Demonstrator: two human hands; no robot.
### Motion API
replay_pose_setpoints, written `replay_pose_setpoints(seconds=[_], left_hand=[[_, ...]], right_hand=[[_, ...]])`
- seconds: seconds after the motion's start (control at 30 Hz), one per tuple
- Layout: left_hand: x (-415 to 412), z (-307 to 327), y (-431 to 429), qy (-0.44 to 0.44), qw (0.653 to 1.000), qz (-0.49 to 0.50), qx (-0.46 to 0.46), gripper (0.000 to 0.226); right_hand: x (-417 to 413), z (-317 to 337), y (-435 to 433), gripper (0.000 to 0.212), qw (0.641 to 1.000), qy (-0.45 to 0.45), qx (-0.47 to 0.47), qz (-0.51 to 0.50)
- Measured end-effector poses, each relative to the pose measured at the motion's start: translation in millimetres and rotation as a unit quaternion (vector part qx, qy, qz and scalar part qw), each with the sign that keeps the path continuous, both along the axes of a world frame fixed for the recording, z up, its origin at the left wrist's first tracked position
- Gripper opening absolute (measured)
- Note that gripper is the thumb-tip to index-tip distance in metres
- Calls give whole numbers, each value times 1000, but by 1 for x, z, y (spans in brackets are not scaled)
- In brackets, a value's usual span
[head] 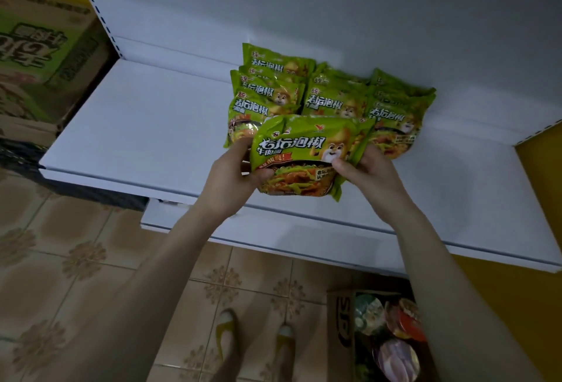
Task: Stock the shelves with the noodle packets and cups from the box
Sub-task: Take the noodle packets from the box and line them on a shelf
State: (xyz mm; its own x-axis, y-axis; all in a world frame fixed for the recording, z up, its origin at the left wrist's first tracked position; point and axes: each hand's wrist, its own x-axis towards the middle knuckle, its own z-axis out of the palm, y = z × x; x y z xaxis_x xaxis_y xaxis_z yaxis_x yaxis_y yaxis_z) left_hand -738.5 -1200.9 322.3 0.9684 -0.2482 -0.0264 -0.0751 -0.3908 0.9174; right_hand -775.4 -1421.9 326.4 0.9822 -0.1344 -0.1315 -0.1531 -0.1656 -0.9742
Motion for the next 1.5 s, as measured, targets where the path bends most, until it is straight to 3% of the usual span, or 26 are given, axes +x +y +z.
replay_pose_setpoints(seconds=[0.2,0.4,0.6,0.7,0.8,1.03,1.2,1.37,1.5], left_hand=[[-9,-26,-44,-51,998,32,32,45],[-19,-86,-79,-176,957,3,230,40],[-1,-155,-110,-164,914,-99,358,56],[4,-177,-118,-105,904,-107,401,79],[5,-189,-122,-114,886,-102,438,86],[3,-190,-122,-137,886,-87,435,80],[4,-193,-122,-145,889,-75,429,74],[4,-194,-122,-145,884,-78,437,69],[5,-195,-122,-153,885,-72,433,70]], right_hand=[[-4,-26,-29,22,996,-6,27,-84],[16,-65,-64,15,987,-2,40,-155],[69,-100,-89,9,984,-6,41,-174],[93,-115,-94,13,986,-6,22,-165],[105,-124,-97,16,989,4,3,-150],[114,-137,-92,26,991,15,32,-132],[122,-137,-90,29,991,29,-19,-127],[125,-140,-92,11,990,38,-7,-139],[124,-144,-89,19,986,54,-30,-155]])
